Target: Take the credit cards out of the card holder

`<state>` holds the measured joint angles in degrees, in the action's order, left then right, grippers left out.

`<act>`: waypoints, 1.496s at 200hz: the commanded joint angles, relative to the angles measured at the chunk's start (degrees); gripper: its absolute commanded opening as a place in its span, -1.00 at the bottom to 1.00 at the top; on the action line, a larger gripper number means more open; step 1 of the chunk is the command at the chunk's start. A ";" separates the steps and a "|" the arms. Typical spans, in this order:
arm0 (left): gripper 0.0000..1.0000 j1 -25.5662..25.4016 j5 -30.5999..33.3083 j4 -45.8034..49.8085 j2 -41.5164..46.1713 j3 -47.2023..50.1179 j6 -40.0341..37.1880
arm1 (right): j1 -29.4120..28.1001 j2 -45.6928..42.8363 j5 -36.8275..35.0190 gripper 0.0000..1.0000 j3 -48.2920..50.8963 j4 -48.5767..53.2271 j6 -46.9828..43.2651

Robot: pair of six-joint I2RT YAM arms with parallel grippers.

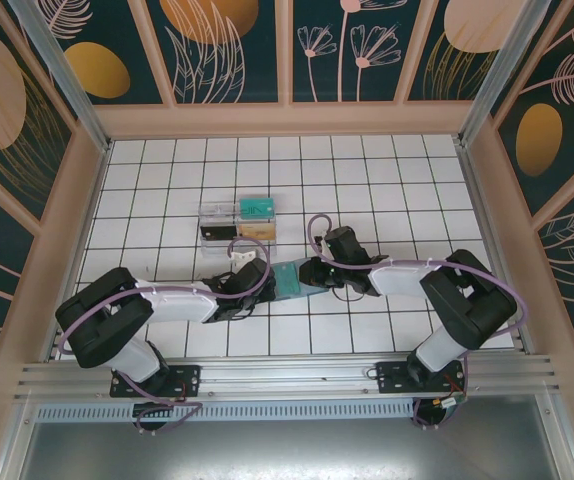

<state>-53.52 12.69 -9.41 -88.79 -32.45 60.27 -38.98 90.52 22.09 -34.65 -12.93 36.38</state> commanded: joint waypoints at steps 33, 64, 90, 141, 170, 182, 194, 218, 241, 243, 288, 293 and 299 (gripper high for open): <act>-1.00 0.20 -0.91 3.97 -2.16 -0.38 -0.33 | 0.05 2.84 3.11 -0.57 -1.22 -2.81 -0.16; -1.00 0.17 -1.03 4.05 -2.26 -0.51 -0.50 | -0.29 4.04 3.40 -0.57 -1.95 -2.99 -0.26; -1.00 0.18 -1.11 4.14 -2.26 -0.70 -0.59 | -0.79 4.54 3.54 -0.59 -2.50 -3.00 -0.34; -1.00 0.21 -1.09 4.22 -2.26 -0.60 -0.66 | -1.07 3.97 3.51 -0.65 -2.91 -2.61 -0.17; -1.00 0.21 -1.09 4.07 -2.44 -0.60 -0.68 | -1.62 3.91 3.49 -0.62 -3.58 -2.13 -0.34; -1.00 0.19 -1.17 3.98 -2.35 -0.52 -0.61 | -1.71 4.35 3.40 -0.62 -3.58 -2.19 -0.35; -1.00 0.17 -1.13 4.05 -2.27 -0.47 -0.63 | -1.79 4.90 3.49 -0.62 -3.50 -2.36 -0.28; -1.00 0.18 -1.09 4.05 -2.17 -0.33 -0.59 | -1.79 5.38 3.68 -0.65 -3.14 -2.99 0.05; -1.00 0.17 -1.13 4.05 -2.17 -0.25 -0.54 | -1.79 4.67 2.80 -0.80 -2.88 -2.73 0.06; -1.00 0.21 -1.16 4.05 -2.17 -0.25 -0.58 | -1.80 4.64 2.77 -0.82 -2.90 -2.65 0.06; -1.00 0.21 -0.91 4.22 -1.83 -0.08 -0.51 | -0.35 2.81 1.25 -1.00 -1.20 -1.94 0.51; -1.00 0.22 -0.84 4.22 -1.82 0.00 -0.50 | 0.00 2.34 1.08 -1.00 -0.77 -1.84 0.49; -1.00 0.24 -0.78 4.25 -1.73 0.10 -0.50 | 0.45 1.85 1.03 -1.00 -0.24 -1.78 0.60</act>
<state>-53.52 12.69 -8.78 -89.10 -33.04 60.23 -39.97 94.87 24.93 -36.77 -15.07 36.58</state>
